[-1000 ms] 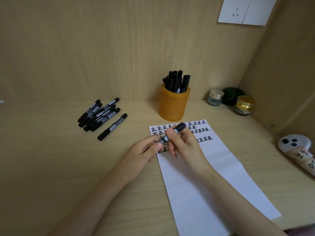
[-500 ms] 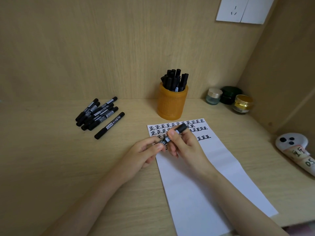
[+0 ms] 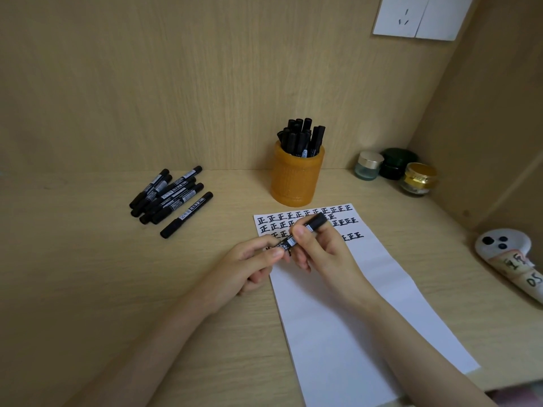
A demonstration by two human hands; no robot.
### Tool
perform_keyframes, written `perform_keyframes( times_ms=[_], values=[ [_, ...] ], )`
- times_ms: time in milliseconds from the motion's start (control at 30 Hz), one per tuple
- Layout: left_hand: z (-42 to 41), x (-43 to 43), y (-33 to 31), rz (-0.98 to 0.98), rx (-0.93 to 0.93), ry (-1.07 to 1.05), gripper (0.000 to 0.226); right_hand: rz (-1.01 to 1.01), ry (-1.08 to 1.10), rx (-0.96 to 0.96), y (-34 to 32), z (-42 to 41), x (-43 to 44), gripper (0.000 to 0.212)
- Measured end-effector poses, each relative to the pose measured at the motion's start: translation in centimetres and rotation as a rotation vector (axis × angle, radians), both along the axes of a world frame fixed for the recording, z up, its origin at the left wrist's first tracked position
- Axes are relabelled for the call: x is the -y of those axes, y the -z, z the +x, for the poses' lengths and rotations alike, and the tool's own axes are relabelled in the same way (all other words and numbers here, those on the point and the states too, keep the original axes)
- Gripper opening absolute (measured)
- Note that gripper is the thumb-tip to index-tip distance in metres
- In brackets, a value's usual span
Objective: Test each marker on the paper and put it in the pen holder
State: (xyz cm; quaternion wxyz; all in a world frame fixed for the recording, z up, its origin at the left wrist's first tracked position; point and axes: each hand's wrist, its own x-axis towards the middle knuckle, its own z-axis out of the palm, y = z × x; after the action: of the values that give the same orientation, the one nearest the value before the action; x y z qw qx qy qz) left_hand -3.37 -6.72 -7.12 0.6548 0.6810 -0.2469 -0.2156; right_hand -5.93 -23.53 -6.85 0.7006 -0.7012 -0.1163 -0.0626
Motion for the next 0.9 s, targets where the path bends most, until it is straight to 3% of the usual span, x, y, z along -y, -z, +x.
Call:
perform_keyframes(
  times_ms=[133, 333, 467, 667, 900],
  values=[
    [-0.2, 0.1, 0.0, -0.011, -0.035, -0.002, 0.019, -0.009, 0.011, 0.021, 0.0, 0.0, 0.3, 0.017],
    [-0.5, 0.5, -0.2, -0.011, 0.072, -0.047, 0.024, 0.107, -0.018, -0.057, -0.6, 0.3, 0.3, 0.015],
    [-0.7, 0.6, -0.4, 0.037, 0.115, -0.037, 0.030, 0.015, -0.018, -0.037, -0.5, 0.4, 0.2, 0.019],
    [-0.8, 0.2, 0.4, 0.238, 0.245, -0.117, 0.020, 0.271, 0.179, -0.110, -1.2, 1.3, 4.8, 0.013],
    [-0.7, 0.2, 1.4, 0.539, 0.455, -0.028, 0.023, 0.126, 0.513, -0.262, 0.0, 2.4, 10.4, 0.028]
  ],
)
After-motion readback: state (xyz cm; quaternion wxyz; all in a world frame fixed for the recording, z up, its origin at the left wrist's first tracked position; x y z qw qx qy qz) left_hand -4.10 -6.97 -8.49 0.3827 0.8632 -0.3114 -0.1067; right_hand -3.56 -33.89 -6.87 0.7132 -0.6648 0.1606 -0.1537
